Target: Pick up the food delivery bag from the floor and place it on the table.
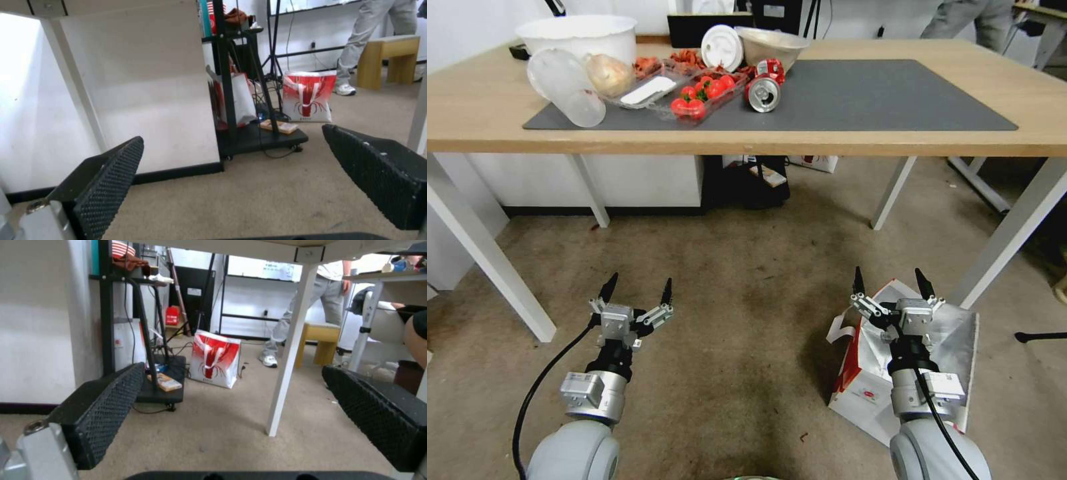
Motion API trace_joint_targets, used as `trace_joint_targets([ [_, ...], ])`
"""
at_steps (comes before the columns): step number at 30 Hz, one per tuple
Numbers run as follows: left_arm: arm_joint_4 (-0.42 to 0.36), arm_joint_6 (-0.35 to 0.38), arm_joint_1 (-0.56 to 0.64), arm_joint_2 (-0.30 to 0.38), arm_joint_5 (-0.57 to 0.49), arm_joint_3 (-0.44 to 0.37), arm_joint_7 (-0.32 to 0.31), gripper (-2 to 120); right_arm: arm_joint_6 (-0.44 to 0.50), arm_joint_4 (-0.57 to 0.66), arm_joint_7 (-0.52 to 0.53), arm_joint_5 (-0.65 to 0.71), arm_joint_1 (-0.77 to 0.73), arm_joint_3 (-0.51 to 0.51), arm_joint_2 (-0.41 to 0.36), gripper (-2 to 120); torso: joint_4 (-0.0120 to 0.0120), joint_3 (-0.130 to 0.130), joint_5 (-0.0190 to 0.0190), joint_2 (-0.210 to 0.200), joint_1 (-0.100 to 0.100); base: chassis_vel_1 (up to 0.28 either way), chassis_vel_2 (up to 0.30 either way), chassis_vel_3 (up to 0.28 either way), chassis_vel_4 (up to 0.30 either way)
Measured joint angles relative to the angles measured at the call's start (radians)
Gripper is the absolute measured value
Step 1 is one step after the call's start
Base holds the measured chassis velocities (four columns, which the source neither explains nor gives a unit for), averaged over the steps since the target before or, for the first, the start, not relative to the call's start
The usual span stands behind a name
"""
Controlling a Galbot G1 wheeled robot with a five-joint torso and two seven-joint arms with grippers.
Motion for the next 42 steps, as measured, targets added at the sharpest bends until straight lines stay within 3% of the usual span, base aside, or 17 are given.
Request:
trace_joint_targets([
  [5, 0.005, 0.0, -0.002, -0.002, -0.001, 0.0, -0.002, 100, 0.002, -0.001, 0.0, 0.0, -0.003, 0.0, -0.001, 100, 0.0, -0.021, 0.0, -0.021, 0.0, 0.0, 0.0, 0.0, 0.0],
  [20, 0.013, -0.014, -0.002, -0.001, -0.008, 0.001, -0.006, 100, 0.003, -0.002, -0.002, -0.002, -0.004, 0.005, -0.002, 100, 0.0, -0.021, 0.0, -0.036, -0.005, 0.0, 0.0, 0.0, 0.0],
  [23, 0.024, -0.066, -0.01, 0.001, -0.051, 0.007, -0.016, 100, 0.003, -0.001, 0.0, 0.006, -0.003, 0.017, -0.007, 100, -0.0001, -0.021, 0.0, -0.034, -0.005, 0.0, 0.0, 0.0, 0.0],
  [29, 0.03, -0.086, -0.016, 0.003, -0.069, 0.003, -0.023, 100, -0.004, 0.003, 0.011, 0.016, -0.003, 0.039, -0.018, 100, 0.0, -0.021, 0.0, -0.032, -0.005, 0.0, 0.0, 0.0, 0.0],
  [42, 0.022, -0.08, -0.019, 0.031, -0.116, -0.038, -0.057, 100, 0.013, -0.062, 0.053, 0.038, -0.025, 0.19, -0.038, 100, -0.0003, -0.021, 0.0001, -0.029, -0.004, 0.0, 0.0, 0.0, 0.0],
])
